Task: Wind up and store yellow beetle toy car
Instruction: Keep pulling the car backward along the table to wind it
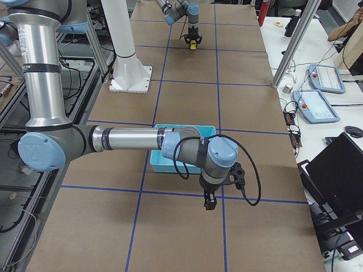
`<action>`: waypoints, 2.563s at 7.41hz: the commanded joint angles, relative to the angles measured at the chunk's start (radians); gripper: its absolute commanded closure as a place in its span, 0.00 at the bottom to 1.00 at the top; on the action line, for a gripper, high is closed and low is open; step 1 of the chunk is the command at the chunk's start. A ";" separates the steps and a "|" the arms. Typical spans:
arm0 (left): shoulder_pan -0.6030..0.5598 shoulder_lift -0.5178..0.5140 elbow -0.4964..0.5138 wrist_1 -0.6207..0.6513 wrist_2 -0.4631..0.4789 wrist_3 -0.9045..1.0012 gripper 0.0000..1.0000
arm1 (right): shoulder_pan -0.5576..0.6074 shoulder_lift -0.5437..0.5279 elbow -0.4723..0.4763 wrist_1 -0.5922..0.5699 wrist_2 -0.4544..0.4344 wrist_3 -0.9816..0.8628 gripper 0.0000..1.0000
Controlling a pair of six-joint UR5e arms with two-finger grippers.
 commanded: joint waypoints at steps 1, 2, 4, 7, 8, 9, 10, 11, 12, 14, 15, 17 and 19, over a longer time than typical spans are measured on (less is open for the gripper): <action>-0.014 0.012 0.000 -0.028 -0.012 0.001 0.85 | 0.000 0.000 0.000 -0.001 -0.001 0.000 0.00; -0.017 0.024 0.000 -0.047 -0.025 0.001 0.85 | 0.000 -0.002 0.000 -0.001 -0.001 0.000 0.00; -0.024 0.050 0.000 -0.091 -0.029 0.001 0.85 | 0.000 -0.002 0.002 -0.001 0.001 0.000 0.00; -0.040 0.086 0.000 -0.152 -0.049 0.001 0.85 | 0.000 -0.003 0.003 -0.001 -0.001 -0.002 0.00; -0.044 0.093 0.000 -0.160 -0.050 0.001 0.85 | -0.001 -0.002 0.003 -0.001 0.001 0.000 0.00; -0.044 0.121 0.003 -0.204 -0.049 -0.001 0.85 | -0.001 -0.003 0.003 -0.001 0.001 -0.002 0.00; -0.046 0.127 0.003 -0.216 -0.050 -0.001 0.85 | -0.001 -0.003 0.003 0.000 0.001 -0.002 0.00; -0.052 0.138 0.003 -0.221 -0.059 -0.001 0.85 | -0.001 -0.003 0.003 0.000 0.001 -0.002 0.00; -0.055 0.153 0.005 -0.247 -0.064 -0.001 0.85 | -0.001 -0.003 0.003 0.000 0.001 -0.002 0.00; -0.061 0.170 0.008 -0.275 -0.066 -0.001 0.85 | -0.001 -0.003 0.003 0.000 0.001 -0.002 0.00; -0.067 0.185 0.009 -0.290 -0.072 0.001 0.85 | -0.001 -0.003 0.003 -0.001 0.001 -0.002 0.00; -0.075 0.199 0.018 -0.324 -0.078 0.001 0.85 | -0.001 -0.003 0.003 -0.001 0.001 -0.002 0.00; -0.081 0.213 0.046 -0.371 -0.082 0.001 0.85 | -0.001 -0.003 0.003 0.000 0.001 -0.002 0.00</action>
